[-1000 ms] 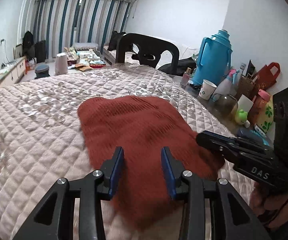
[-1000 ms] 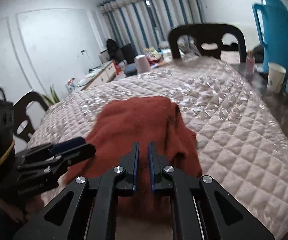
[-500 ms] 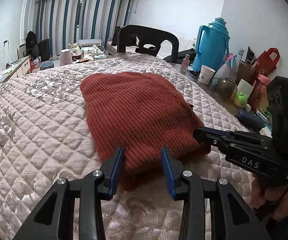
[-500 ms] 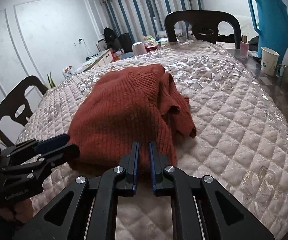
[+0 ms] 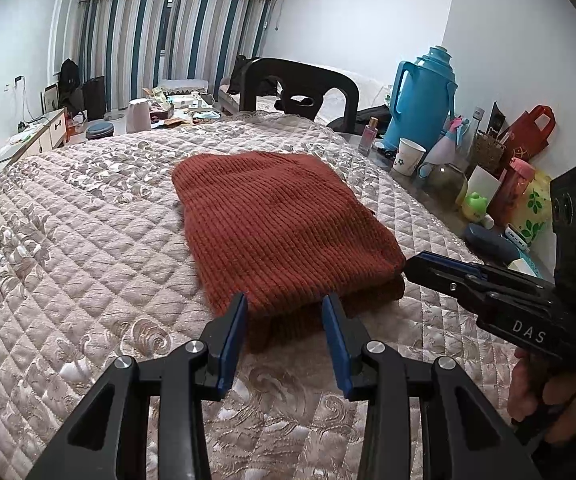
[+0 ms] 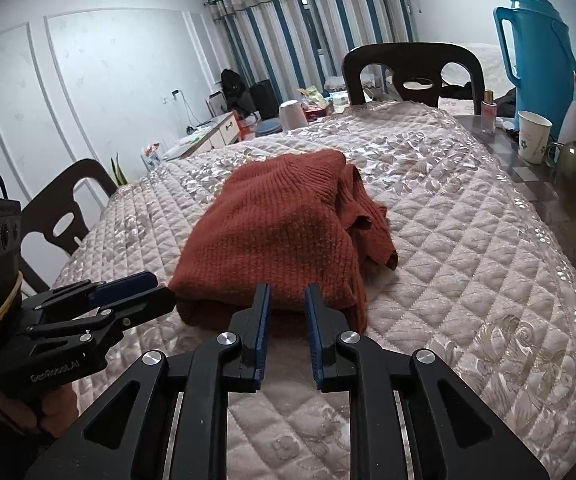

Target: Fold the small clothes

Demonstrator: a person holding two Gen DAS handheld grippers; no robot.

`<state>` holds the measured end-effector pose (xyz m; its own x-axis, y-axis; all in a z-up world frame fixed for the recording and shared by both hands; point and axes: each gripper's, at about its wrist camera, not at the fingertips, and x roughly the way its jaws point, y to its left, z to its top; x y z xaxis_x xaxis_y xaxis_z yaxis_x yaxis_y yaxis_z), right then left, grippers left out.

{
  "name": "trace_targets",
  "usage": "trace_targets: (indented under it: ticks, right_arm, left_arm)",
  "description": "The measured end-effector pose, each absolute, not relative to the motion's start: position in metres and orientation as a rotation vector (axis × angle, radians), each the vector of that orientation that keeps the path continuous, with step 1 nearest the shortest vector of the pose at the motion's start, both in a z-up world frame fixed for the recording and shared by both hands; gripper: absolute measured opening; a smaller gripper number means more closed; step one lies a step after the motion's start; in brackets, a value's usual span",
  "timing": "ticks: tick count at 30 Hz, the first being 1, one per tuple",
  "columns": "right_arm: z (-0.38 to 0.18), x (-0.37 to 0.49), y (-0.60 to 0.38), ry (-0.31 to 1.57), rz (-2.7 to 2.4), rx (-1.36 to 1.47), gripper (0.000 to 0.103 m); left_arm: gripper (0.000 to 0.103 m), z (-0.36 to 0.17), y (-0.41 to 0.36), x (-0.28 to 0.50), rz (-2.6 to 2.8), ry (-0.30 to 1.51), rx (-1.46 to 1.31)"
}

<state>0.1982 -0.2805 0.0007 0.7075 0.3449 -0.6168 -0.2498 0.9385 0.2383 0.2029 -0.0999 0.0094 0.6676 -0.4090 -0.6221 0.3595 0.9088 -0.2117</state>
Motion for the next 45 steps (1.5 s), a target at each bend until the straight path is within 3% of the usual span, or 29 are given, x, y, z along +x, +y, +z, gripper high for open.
trace_targets:
  ticks: [5, 9, 11, 14, 16, 18, 20, 24, 30, 33, 36, 39, 45]
  right_arm:
    - [0.007, 0.193, -0.281, 0.694, 0.341, 0.144, 0.019]
    - [0.006, 0.196, -0.286, 0.692, 0.336, 0.155, 0.039]
    - [0.005, 0.201, -0.291, 0.699, 0.325, 0.171, 0.041]
    - [0.003, 0.213, -0.301, 0.712, 0.33, 0.208, 0.043]
    - [0.0, 0.227, -0.308, 0.732, 0.342, 0.245, 0.06]
    - [-0.008, 0.244, -0.316, 0.761, 0.359, 0.302, 0.063]
    - [-0.017, 0.263, -0.322, 0.797, 0.341, 0.336, 0.063]
    - [-0.043, 0.291, -0.329, 0.89, 0.361, 0.415, 0.064]
    - [-0.05, 0.296, -0.33, 0.888, 0.42, 0.465, 0.063]
    - [-0.052, 0.297, -0.332, 0.899, 0.465, 0.497, 0.046]
    - [-0.049, 0.295, -0.33, 0.888, 0.48, 0.507, 0.035]
    - [-0.041, 0.29, -0.324, 0.867, 0.481, 0.504, 0.032]
    - [-0.016, 0.277, -0.294, 0.811, 0.565, 0.495, 0.031]
  left_arm:
    - [0.042, 0.015, -0.094, 0.2, -0.432, 0.707, -0.08]
    - [0.048, 0.014, -0.089, 0.205, -0.429, 0.708, -0.085]
    - [0.049, 0.013, -0.084, 0.212, -0.42, 0.709, -0.097]
    - [0.059, 0.012, -0.075, 0.232, -0.404, 0.706, -0.133]
    - [0.061, 0.009, -0.07, 0.249, -0.403, 0.718, -0.165]
    - [0.061, 0.002, -0.066, 0.269, -0.403, 0.747, -0.208]
    - [0.062, -0.006, -0.065, 0.284, -0.404, 0.775, -0.243]
    - [0.073, -0.025, -0.065, 0.304, -0.423, 0.824, -0.312]
    - [0.074, -0.037, -0.074, 0.312, -0.49, 0.838, -0.369]
    - [0.067, -0.034, -0.078, 0.312, -0.505, 0.827, -0.361]
    - [0.05, -0.024, -0.081, 0.307, -0.502, 0.807, -0.323]
    - [0.044, -0.014, -0.079, 0.3, -0.496, 0.789, -0.301]
    - [0.043, 0.01, -0.051, 0.284, -0.489, 0.718, -0.302]
